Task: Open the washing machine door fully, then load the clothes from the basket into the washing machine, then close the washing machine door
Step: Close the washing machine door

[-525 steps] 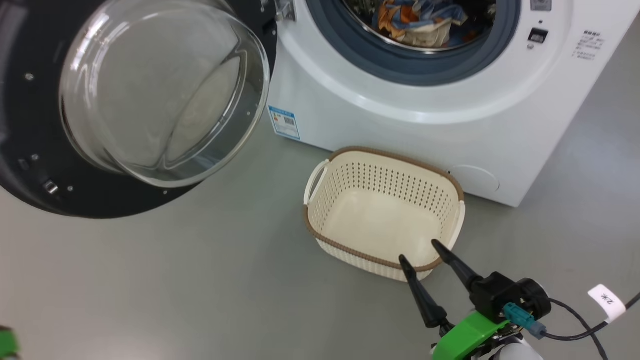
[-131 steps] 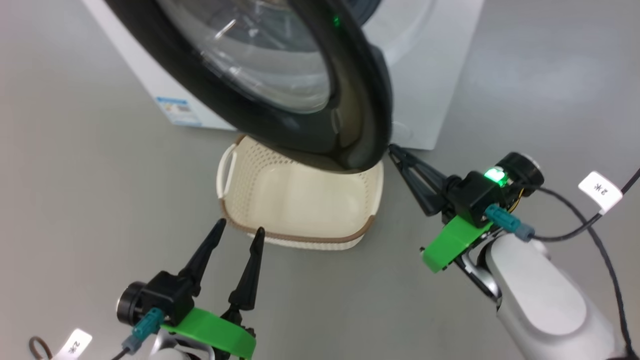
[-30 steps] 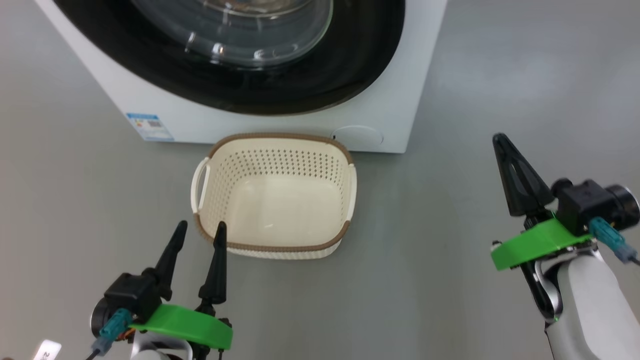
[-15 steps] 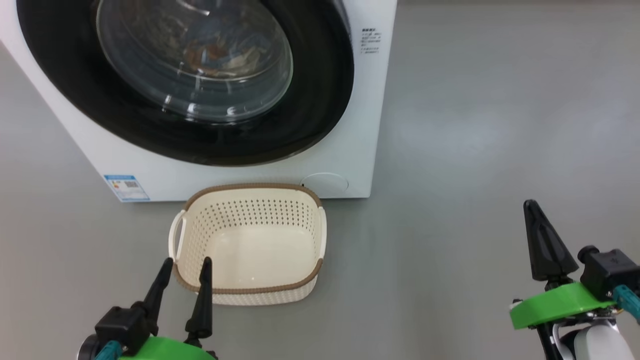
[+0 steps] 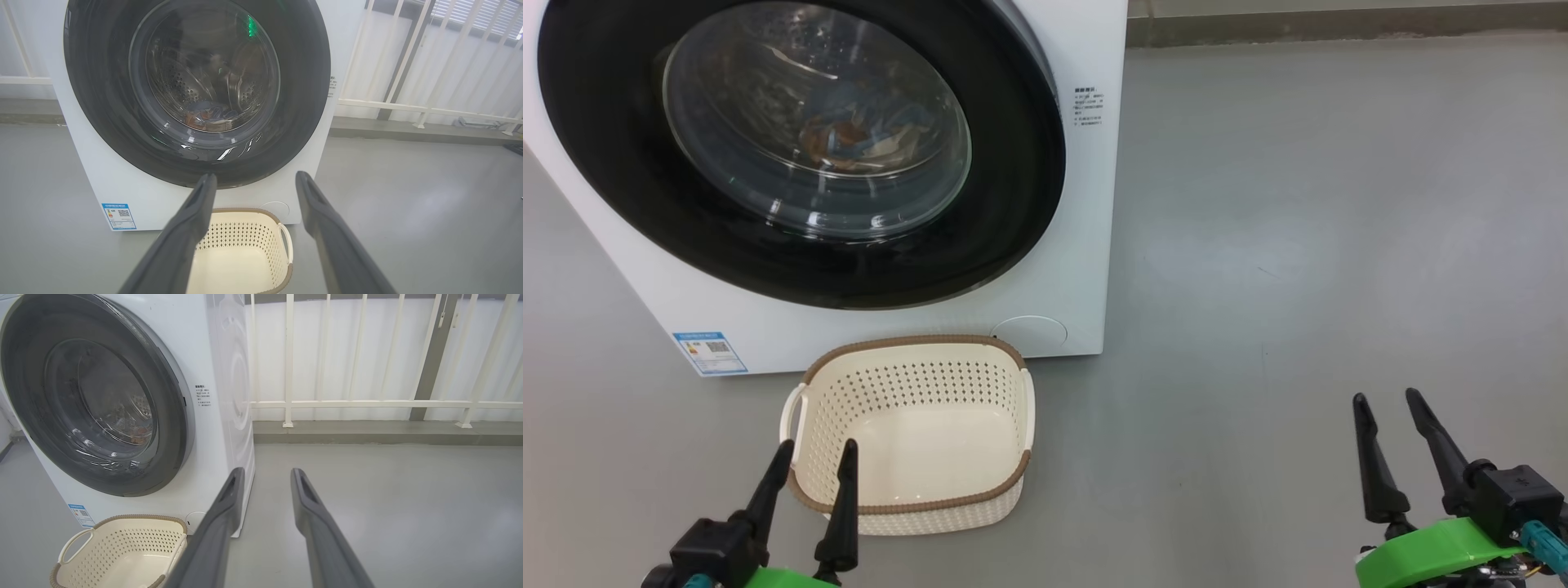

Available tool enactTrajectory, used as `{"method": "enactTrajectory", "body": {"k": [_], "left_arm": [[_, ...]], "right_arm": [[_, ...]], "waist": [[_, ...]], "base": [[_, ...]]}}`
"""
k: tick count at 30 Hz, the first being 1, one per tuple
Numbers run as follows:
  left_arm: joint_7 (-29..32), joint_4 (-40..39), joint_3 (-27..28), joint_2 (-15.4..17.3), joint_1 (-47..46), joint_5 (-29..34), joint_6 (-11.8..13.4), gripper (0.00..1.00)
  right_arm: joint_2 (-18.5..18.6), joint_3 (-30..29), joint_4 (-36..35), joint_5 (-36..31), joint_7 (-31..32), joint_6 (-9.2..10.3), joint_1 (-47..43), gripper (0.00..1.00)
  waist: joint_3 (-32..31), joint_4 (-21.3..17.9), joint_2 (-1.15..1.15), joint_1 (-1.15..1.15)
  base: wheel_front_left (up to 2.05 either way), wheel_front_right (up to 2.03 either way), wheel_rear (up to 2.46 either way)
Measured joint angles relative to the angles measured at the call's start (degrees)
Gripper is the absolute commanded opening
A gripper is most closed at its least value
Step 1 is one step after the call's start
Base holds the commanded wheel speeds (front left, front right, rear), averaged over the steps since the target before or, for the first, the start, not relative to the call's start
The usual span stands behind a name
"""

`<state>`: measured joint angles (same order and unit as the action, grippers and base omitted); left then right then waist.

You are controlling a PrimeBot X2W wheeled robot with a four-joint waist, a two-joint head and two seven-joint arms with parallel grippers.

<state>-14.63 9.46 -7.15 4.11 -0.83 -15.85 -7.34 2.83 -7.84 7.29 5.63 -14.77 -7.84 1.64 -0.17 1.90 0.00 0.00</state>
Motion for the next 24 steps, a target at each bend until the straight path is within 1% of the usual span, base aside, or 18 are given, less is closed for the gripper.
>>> {"method": "enactTrajectory", "body": {"k": [24], "left_arm": [[0.0,0.7,0.5,0.0,0.9,1.9,0.0,1.0]], "right_arm": [[-0.2,0.5,0.5,-0.8,0.0,0.0,-0.4,1.0]], "waist": [[-0.9,0.1,0.0,0.0]], "base": [[0.0,0.0,0.0]]}}
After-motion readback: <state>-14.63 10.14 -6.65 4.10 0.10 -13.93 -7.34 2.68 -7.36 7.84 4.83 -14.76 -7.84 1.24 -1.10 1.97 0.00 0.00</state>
